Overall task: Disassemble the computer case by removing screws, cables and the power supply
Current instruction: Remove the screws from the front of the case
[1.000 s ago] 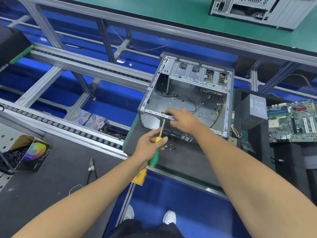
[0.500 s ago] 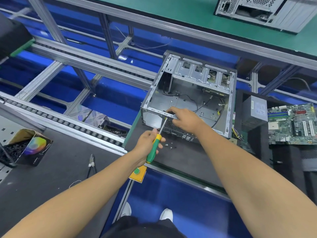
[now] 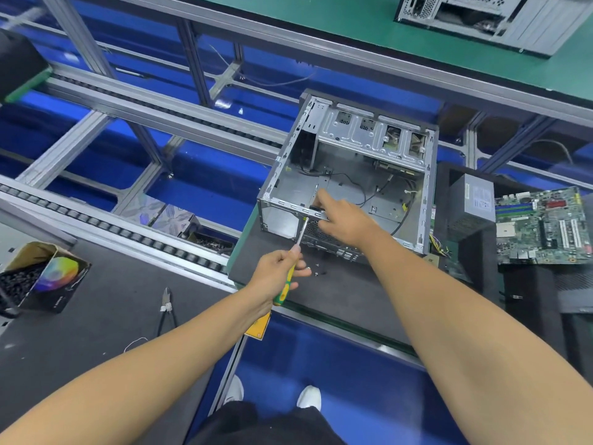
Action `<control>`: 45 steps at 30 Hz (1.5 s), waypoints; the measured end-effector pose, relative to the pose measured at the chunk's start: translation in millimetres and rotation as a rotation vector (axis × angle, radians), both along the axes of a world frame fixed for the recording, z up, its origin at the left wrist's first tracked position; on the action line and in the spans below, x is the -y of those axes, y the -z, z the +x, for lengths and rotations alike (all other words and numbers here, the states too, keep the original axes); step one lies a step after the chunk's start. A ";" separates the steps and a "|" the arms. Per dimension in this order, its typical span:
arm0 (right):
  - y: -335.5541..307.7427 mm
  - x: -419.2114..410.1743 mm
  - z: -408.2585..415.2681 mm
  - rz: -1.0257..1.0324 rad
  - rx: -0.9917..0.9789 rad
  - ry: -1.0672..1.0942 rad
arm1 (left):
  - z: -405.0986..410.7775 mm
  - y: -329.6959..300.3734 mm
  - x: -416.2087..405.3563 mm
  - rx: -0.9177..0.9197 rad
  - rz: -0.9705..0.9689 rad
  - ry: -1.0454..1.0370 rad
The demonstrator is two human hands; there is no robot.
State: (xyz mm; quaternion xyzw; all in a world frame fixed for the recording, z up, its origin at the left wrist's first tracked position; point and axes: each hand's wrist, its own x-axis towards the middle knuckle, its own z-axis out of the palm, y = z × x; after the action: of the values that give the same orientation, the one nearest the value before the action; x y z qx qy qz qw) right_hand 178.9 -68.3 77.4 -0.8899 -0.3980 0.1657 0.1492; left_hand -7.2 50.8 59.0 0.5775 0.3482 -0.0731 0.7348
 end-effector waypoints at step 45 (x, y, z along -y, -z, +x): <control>7.7 0.5 4.0 0.013 0.053 -0.032 | -0.2 -12.1 -15.5 -0.096 -0.105 0.092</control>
State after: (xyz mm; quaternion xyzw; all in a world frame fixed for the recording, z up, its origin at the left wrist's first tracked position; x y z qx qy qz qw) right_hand 182.9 -68.8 69.6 -0.8865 -0.4170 0.1420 0.1418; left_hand -7.4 66.3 71.2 0.5492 0.3518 -0.1527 0.7425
